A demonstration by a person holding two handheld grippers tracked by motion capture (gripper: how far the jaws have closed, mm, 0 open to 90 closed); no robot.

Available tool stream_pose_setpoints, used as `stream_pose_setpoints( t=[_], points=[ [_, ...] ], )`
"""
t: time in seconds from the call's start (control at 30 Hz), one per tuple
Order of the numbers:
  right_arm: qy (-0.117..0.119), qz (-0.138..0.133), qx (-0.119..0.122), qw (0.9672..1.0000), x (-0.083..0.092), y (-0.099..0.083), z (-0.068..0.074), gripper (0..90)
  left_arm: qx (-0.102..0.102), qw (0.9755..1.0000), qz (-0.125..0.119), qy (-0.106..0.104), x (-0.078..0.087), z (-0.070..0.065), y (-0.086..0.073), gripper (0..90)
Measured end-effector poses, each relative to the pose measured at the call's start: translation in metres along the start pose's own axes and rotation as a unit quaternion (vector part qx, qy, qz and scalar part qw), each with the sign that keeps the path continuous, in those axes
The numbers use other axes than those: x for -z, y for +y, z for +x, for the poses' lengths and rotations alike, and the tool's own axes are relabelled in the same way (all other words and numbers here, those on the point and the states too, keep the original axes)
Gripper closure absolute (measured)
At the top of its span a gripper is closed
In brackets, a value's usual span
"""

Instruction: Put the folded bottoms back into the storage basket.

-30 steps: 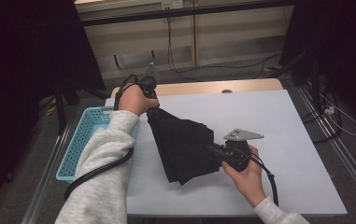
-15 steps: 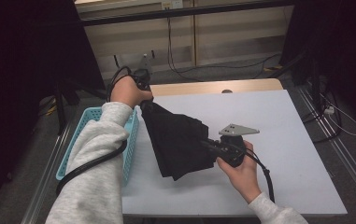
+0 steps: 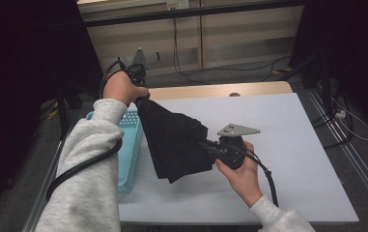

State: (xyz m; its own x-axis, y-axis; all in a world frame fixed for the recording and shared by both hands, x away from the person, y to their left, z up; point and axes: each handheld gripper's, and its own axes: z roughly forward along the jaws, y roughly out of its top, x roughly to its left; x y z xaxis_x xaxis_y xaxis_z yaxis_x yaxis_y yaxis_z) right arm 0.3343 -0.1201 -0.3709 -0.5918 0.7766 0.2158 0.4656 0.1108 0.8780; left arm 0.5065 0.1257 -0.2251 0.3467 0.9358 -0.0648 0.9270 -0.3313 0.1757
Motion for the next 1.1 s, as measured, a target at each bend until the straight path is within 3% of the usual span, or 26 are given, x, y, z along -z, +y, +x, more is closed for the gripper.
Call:
stream_pose_setpoints(
  t=[1.1],
  points=[
    [0.027,-0.024,0.018,0.9992,-0.023,0.026,0.036,81.7,0.027,0.9993,-0.019,0.017,0.044,0.036,-0.008,82.9]
  ],
)
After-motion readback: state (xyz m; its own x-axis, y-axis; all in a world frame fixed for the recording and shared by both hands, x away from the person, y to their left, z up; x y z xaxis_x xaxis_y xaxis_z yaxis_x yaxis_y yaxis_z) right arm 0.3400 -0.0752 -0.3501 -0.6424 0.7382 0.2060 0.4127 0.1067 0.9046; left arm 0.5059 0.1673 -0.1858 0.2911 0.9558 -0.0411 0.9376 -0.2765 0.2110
